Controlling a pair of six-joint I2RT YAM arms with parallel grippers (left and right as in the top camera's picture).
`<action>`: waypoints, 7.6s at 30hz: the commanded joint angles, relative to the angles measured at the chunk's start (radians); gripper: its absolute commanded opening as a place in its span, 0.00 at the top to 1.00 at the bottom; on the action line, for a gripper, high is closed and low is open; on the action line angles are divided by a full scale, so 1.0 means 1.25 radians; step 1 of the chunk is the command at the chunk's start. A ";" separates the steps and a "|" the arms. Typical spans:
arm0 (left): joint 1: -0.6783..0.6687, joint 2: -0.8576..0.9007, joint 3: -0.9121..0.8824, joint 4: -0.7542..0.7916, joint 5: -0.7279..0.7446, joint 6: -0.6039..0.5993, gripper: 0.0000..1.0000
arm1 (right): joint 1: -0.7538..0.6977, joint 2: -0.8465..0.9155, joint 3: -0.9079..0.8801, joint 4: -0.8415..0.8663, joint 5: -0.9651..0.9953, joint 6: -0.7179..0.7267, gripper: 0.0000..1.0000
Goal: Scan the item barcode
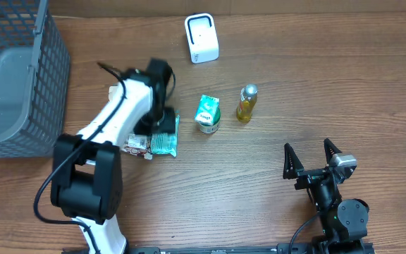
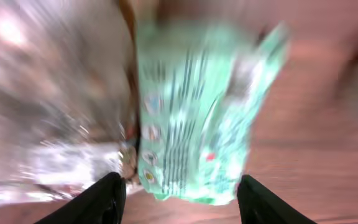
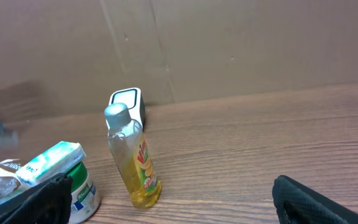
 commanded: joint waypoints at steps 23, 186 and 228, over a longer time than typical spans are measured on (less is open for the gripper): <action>0.008 0.018 -0.015 0.107 0.048 0.013 0.53 | -0.003 -0.006 -0.009 0.005 0.005 -0.006 0.00; 0.157 0.016 0.206 0.070 -0.204 0.024 0.00 | -0.003 -0.006 -0.009 0.005 0.005 -0.004 0.00; 0.157 0.016 0.206 0.070 -0.204 0.024 0.00 | -0.003 -0.006 0.080 -0.079 0.000 0.024 0.00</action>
